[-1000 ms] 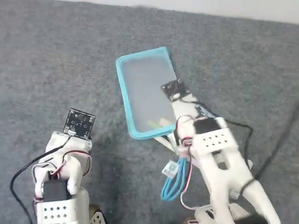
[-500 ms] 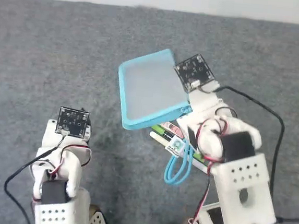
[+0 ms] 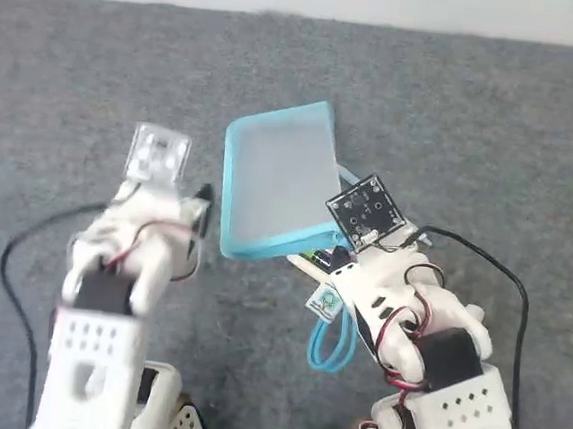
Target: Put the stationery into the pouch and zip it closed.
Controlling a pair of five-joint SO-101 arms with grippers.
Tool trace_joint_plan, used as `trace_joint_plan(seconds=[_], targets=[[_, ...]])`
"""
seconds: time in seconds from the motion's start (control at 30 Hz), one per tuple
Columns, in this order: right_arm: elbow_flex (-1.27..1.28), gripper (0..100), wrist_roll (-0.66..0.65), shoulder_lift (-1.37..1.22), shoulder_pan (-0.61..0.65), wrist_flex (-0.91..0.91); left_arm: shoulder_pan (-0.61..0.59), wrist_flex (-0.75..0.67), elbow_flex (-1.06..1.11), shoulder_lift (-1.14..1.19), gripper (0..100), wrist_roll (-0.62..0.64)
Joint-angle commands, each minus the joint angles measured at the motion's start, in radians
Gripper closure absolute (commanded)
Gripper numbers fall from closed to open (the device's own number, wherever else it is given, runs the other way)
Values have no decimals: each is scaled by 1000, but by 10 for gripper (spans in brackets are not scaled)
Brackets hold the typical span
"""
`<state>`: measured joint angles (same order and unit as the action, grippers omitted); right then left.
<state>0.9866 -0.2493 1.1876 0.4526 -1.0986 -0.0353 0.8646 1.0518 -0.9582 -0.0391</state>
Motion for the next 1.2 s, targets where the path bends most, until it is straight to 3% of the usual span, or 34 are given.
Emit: trace_joint_plan(seconds=[0.0, 0.2, 0.6, 0.77, 0.9, 1.17], targets=[[-8, 993, 11, 35, 13, 30, 32, -146, -61, 153, 783, 81], [-84, 993, 6, 30, 5, 10, 25, -376, 62, 302, 784, 97], [-706, 993, -25, -312, 56, -219, 284, -390, 67, 457, 812, 97], [-690, 993, -31, -320, 278, -283, 298, -425, 70, 459, 812, 100], [-571, 993, -120, -320, 426, -303, 304, -431, 84, 451, 812, 100], [-144, 993, -132, -328, 364, 10, 267, -419, 84, 448, 812, 101]])
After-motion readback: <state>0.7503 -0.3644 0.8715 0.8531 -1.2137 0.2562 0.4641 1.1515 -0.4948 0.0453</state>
